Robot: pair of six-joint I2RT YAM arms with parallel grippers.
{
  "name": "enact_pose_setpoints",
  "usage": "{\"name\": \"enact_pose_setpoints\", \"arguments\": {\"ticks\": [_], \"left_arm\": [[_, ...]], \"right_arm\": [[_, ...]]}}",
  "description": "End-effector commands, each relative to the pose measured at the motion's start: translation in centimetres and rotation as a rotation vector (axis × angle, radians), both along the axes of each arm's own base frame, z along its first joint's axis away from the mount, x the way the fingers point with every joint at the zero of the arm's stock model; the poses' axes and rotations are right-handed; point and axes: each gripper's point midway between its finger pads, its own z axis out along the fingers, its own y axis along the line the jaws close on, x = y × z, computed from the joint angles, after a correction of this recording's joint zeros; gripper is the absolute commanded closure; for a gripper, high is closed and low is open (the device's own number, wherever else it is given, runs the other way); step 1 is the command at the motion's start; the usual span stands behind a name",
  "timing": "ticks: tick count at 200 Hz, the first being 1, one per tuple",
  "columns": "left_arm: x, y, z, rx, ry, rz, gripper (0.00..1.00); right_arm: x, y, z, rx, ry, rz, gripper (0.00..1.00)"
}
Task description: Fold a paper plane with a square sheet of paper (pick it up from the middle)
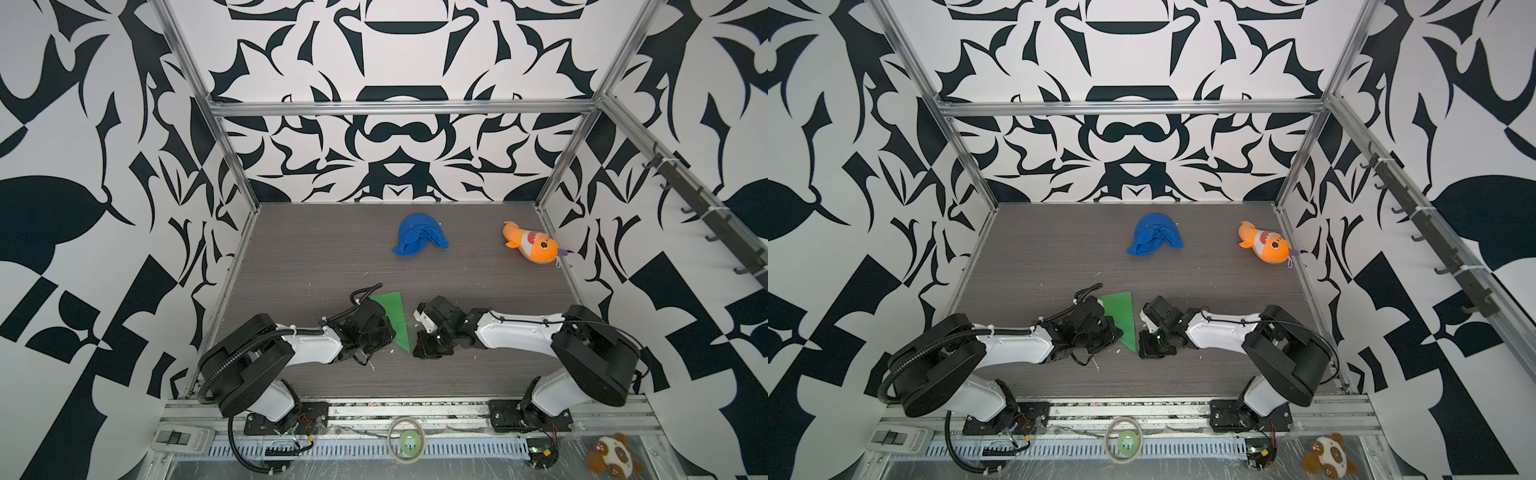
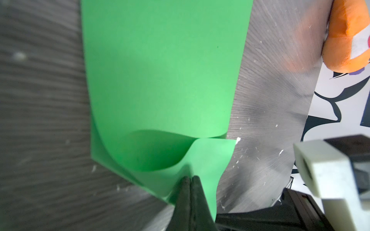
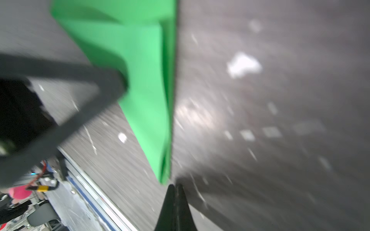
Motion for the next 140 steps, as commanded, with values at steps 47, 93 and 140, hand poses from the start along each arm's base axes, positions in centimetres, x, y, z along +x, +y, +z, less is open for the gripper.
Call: {"name": "enact_pose_setpoints", "arguments": {"ticks": [47, 93, 140], "left_arm": [[-1.3, 3.2, -3.2, 0.162, 0.074, 0.042, 1.00], [-1.1, 2.9, -2.9, 0.150, 0.071, 0.040, 1.00], [-0.8, 2.3, -2.1, 0.132, 0.053, 0.024, 0.99]], "right_arm": [[2.6, 3.3, 4.1, 0.109, -0.128, 0.040, 0.97], [3.3, 5.3, 3.4, 0.138, -0.102, 0.058, 0.97], [2.7, 3.9, 0.6, 0.055, -0.059, 0.046, 0.98]]}}
